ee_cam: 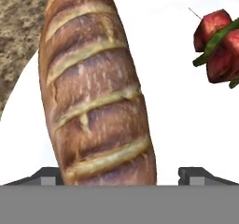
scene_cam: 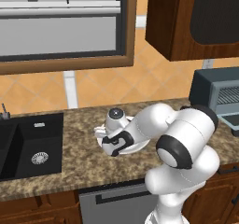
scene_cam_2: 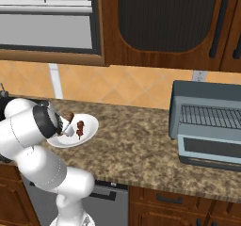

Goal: Pick up the kebab skewer and baguette bread, and place them inside the toaster oven. Close the toaster oven door and start by setting the timer.

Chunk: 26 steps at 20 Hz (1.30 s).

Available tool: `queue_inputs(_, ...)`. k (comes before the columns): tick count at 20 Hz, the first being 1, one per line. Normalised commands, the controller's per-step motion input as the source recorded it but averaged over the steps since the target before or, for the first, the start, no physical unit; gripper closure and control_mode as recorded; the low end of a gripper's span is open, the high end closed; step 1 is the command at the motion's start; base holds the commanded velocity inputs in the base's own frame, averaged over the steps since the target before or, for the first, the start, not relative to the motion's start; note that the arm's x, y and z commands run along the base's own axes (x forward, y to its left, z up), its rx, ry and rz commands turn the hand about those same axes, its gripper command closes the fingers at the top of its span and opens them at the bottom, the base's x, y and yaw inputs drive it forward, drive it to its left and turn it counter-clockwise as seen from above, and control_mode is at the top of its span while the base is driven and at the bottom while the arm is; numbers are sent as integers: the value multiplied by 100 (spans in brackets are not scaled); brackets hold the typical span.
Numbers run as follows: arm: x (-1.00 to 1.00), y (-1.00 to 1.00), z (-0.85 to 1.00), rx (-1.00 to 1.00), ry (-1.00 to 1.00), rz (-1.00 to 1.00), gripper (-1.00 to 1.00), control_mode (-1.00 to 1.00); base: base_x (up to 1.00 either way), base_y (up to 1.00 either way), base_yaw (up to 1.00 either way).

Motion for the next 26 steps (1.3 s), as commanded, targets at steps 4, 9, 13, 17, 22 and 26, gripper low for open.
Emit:
queue_inputs(4,0,0,0,0,0,0,100,-100,0,0,0)
queue_inputs(9,0,0,0,0,0,0,100,-100,0,0,0)
queue_inputs(13,0,0,0,0,0,0,100,-100,0,0,0)
queue_inputs(17,-18,-7,24,0,1,2,100,-100,0,0,0)
queue_inputs(22,-16,-25,88,0,1,1,100,-100,0,0,0)
queue_inputs(26,-42,-36,100,0,11,4,100,-100,0,0,0)
